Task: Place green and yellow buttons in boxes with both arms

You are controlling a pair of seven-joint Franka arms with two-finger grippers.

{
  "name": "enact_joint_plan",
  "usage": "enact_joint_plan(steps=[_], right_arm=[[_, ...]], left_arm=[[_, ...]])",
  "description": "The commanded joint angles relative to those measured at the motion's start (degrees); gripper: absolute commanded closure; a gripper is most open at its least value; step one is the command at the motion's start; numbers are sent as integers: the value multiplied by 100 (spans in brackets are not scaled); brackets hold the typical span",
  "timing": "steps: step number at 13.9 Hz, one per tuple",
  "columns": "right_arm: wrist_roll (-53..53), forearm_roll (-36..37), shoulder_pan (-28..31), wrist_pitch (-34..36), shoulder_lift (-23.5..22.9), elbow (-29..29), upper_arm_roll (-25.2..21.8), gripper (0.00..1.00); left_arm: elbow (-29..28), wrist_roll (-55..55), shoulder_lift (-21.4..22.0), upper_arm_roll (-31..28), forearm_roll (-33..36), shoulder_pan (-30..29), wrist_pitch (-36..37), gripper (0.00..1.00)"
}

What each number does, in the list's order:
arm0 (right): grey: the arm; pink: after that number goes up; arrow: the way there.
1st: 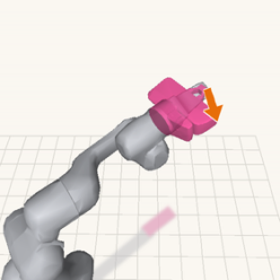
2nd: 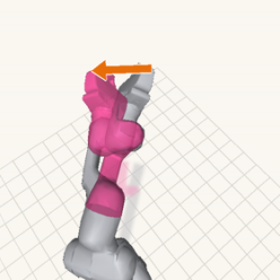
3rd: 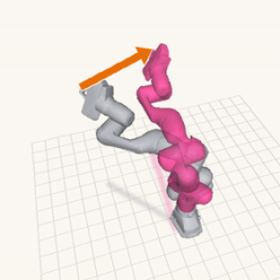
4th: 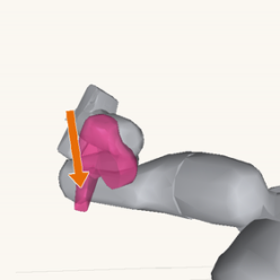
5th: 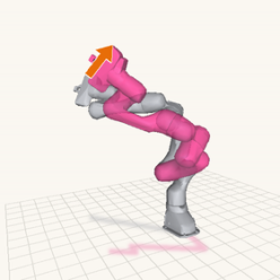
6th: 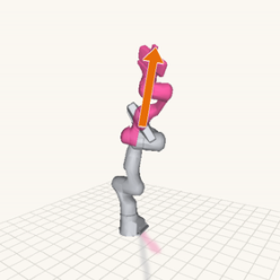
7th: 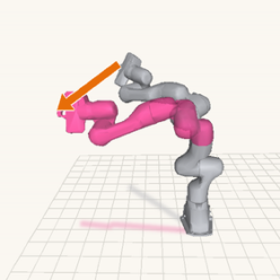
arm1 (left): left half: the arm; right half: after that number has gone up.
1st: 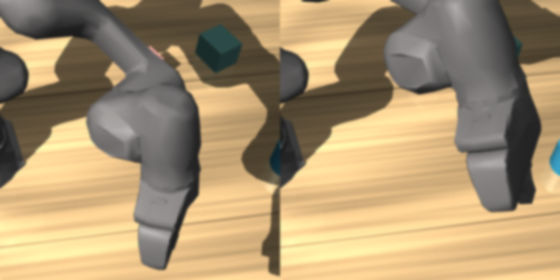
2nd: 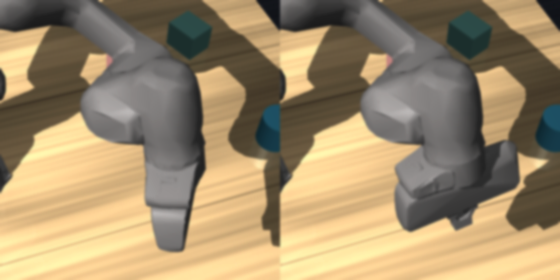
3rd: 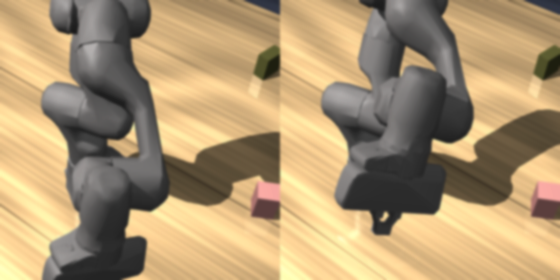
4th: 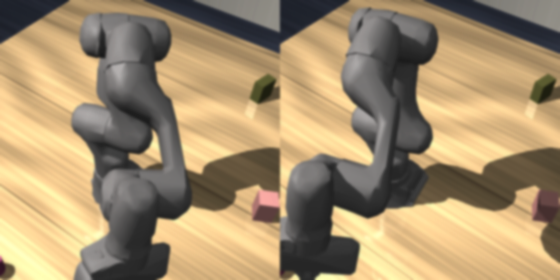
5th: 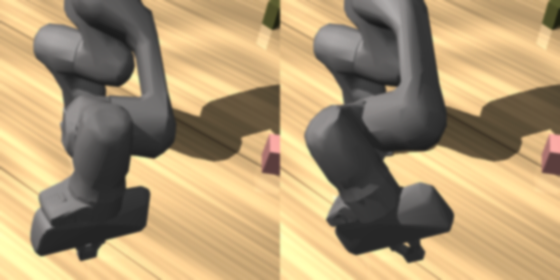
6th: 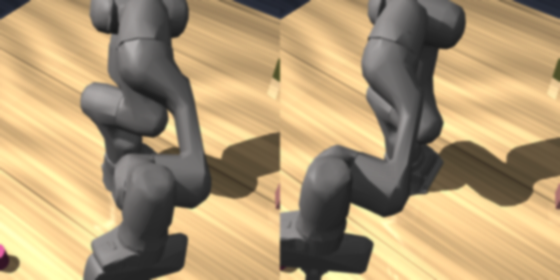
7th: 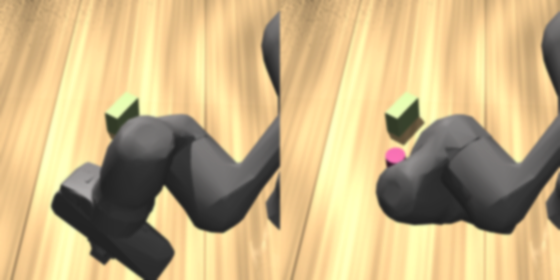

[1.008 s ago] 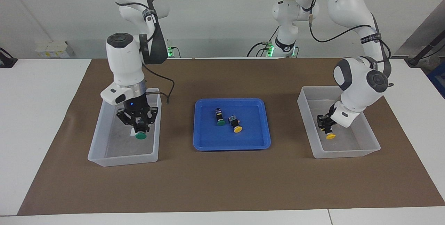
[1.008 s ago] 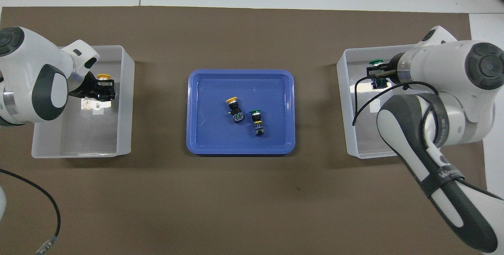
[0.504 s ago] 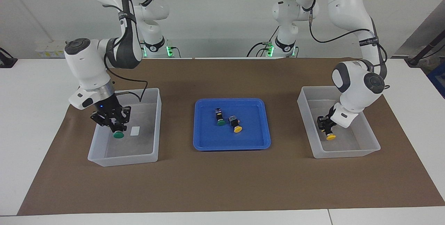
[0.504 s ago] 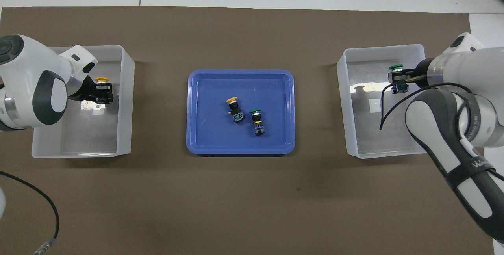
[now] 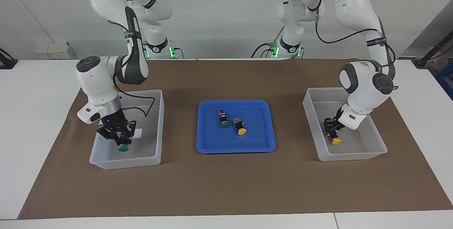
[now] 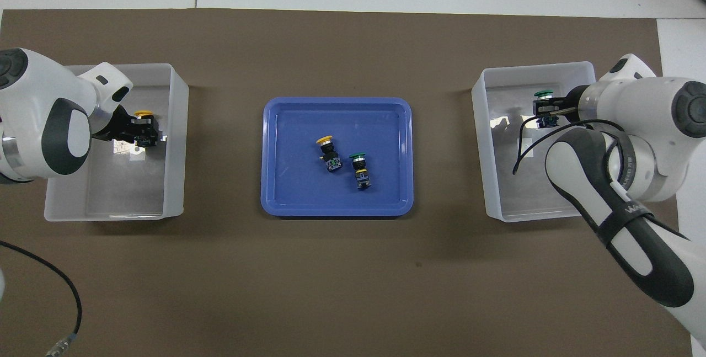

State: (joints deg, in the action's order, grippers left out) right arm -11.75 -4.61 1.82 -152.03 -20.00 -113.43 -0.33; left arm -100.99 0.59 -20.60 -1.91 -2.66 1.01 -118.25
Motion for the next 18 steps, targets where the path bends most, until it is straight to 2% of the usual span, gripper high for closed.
enact_joint_plan(steps=[1,2,3,6,9,10,11,12,14,15,18], right_arm=[[24,-162,91,-90,-13,14,41,52],[33,-163,108,-89,-13,14,41,35],[33,-163,117,-72,-4,14,41,27],[33,-162,82,77,223,57,50,27],[147,-163,-6,988,846,119,59,25],[147,-154,-23,1270,1040,119,76,15],[147,-162,-119,1508,1207,119,68,5],[182,-163,-242,1736,1365,119,68,1],[304,-154,-478,2211,1586,119,77,1],[453,-136,-637,2265,1613,119,77,1],[1313,-40,-1252,2152,1534,172,77,0]], left_arm=[[710,73,-84,15,64,39,748,44],[1008,64,-136,15,64,66,1038,44],[1238,64,-180,24,47,75,1276,44],[1652,3,-198,50,-23,390,1726,45],[1688,-705,-190,76,-67,873,1709,44],[1679,-1040,-190,76,-120,1066,1648,36],[1679,-1278,-190,76,-120,1251,1613,33],[1671,-1498,-181,76,-120,1453,1508,29],[1426,-1946,-146,76,-112,1796,974,12],[1207,-2149,-102,76,-112,1928,649,0],[871,-2633,-137,85,-112,2350,-47,0]])
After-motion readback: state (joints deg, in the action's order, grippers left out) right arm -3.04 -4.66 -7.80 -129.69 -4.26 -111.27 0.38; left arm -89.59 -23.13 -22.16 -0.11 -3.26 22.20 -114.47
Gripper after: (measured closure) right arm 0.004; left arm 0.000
